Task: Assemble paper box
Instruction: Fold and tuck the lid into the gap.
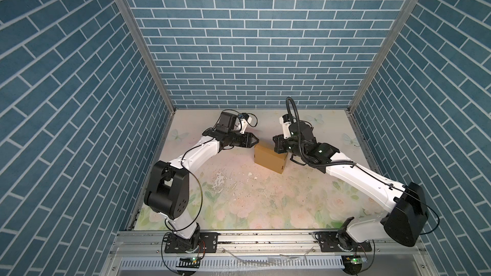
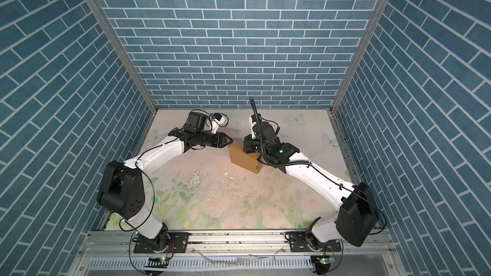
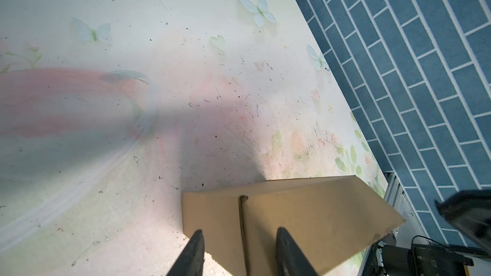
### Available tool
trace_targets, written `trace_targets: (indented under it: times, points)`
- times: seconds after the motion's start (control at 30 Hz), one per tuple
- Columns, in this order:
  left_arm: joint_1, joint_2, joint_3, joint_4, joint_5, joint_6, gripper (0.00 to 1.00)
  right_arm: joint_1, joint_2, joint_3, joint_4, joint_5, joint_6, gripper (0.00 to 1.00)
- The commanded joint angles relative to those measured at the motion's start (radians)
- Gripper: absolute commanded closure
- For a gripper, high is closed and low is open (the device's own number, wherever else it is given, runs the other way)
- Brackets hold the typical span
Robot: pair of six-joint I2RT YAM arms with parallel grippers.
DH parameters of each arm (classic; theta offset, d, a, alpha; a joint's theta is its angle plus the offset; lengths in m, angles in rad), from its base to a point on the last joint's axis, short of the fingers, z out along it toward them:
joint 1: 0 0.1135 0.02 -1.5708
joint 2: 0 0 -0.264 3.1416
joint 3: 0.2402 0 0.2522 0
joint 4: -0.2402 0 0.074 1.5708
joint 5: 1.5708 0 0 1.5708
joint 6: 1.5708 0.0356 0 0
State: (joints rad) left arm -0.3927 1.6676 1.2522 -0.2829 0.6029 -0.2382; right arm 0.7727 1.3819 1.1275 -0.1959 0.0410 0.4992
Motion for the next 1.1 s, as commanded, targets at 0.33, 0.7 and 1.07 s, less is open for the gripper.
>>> trace_targets:
  times: [0.33, 0.7, 1.07]
  points:
    - [-0.026, 0.040, -0.010, -0.052, -0.050, 0.017, 0.55, -0.006, -0.042, -0.185, 0.079, 0.036, 0.091, 0.99]
    - [-0.032, 0.040, -0.029, -0.051, -0.065, 0.034, 0.55, -0.007, -0.049, -0.257, 0.105, 0.057, 0.089, 0.99]
    - [-0.034, 0.044, -0.080, -0.002, -0.082, 0.046, 0.55, -0.009, -0.041, -0.362, 0.183, 0.086, 0.108, 0.99]
